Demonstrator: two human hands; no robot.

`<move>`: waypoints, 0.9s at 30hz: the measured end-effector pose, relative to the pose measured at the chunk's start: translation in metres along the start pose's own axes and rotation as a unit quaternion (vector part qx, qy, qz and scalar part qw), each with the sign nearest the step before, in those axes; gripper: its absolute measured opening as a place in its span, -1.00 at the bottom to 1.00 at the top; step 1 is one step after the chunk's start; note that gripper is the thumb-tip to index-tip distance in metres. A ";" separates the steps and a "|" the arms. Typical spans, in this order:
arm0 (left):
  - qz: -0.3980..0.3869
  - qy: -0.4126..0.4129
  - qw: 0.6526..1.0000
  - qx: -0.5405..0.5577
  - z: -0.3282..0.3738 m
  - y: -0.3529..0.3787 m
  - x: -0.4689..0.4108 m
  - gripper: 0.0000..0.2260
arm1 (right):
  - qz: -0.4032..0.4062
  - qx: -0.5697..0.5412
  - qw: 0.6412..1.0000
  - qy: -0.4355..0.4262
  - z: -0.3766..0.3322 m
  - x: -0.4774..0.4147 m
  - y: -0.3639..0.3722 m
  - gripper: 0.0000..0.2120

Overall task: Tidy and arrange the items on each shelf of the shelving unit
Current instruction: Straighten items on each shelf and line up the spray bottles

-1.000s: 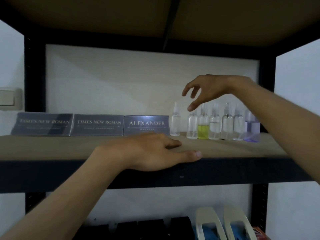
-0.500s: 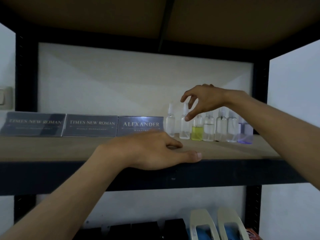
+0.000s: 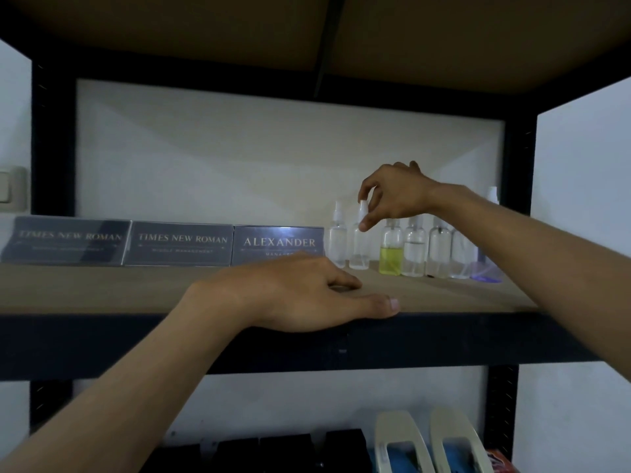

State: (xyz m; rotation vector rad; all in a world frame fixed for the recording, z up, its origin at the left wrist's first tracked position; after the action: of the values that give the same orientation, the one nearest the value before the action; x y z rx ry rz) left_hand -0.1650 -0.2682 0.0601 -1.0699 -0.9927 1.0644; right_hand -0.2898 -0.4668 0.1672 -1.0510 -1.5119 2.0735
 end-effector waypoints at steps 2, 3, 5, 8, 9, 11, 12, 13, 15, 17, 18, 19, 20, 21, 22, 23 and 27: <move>0.001 -0.001 1.000 0.001 0.000 0.000 0.001 -0.17 | 0.008 -0.004 1.000 0.004 -0.002 -0.002 0.003 -0.51; 0.001 0.000 1.000 0.000 0.000 0.001 0.001 -0.16 | 0.011 -0.007 1.000 0.006 -0.002 -0.002 0.004 -0.51; 0.003 0.003 1.000 0.001 -0.001 0.001 0.000 -0.14 | 0.019 -0.009 1.000 0.008 -0.003 -0.003 0.005 -0.49; 0.003 0.005 1.000 0.003 -0.001 0.001 0.000 -0.14 | 0.026 -0.014 1.000 0.010 -0.004 -0.004 0.008 -0.46; 0.004 0.003 1.000 0.003 -0.001 0.001 0.000 -0.15 | 0.026 -0.018 0.999 0.009 -0.004 -0.004 0.008 -0.47; 0.007 0.002 1.000 0.004 -0.001 0.001 0.000 -0.17 | 0.025 -0.027 0.999 0.007 -0.005 -0.003 0.008 -0.48; 0.009 0.001 1.000 0.005 -0.001 0.001 0.000 -0.18 | 0.024 -0.032 0.999 0.006 -0.005 -0.002 0.008 -0.49; 0.011 0.000 1.000 0.007 -0.001 0.001 0.000 -0.19 | 0.023 -0.039 0.999 0.005 -0.005 -0.001 0.008 -0.49; 0.013 0.002 1.000 0.009 -0.002 0.001 0.000 -0.19 | 0.022 -0.052 0.998 0.005 -0.003 -0.001 0.008 -0.49; 0.014 0.002 1.000 0.008 -0.002 0.001 0.000 -0.18 | 0.025 -0.064 0.998 0.004 -0.002 -0.001 0.008 -0.49; 0.015 0.001 1.000 0.007 -0.002 0.001 0.000 -0.17 | 0.027 -0.069 0.997 0.003 -0.002 -0.001 0.008 -0.49; 0.016 -0.001 1.000 0.005 -0.002 0.001 0.000 -0.16 | 0.026 -0.074 0.997 0.002 -0.002 -0.002 0.008 -0.50; 0.017 -0.001 1.000 0.004 -0.002 0.002 0.000 -0.16 | 0.024 -0.078 0.997 0.001 -0.002 -0.002 0.008 -0.51; 0.017 0.000 1.000 0.003 -0.002 0.002 0.000 -0.16 | 0.021 -0.080 0.997 0.002 -0.003 -0.002 0.008 -0.51; 0.016 0.001 1.000 0.003 -0.002 0.002 0.000 -0.17 | 0.018 -0.082 0.996 0.003 -0.003 -0.002 0.008 -0.52; 0.015 0.000 1.000 0.003 -0.002 0.002 0.000 -0.17 | 0.016 -0.083 0.996 0.004 -0.004 -0.001 0.007 -0.53; 0.010 -0.001 1.000 0.002 -0.003 0.001 -0.001 -0.18 | 0.001 -0.090 0.996 0.008 -0.004 0.000 0.004 -0.58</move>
State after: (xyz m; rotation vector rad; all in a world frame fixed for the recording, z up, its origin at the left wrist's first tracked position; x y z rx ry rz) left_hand -0.1628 -0.2690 0.0584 -1.0779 -0.9829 1.0826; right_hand -0.2861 -0.4651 0.1631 -1.1305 -1.7160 1.9527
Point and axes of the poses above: each hand's wrist, its own x-axis away from the middle knuckle, its own y-axis out of the palm, z = x × y, the point moved 3 cm from there along -x, towards the middle knuckle, and after that the axes turned 14 degrees about -z, right-handed, at the moved point
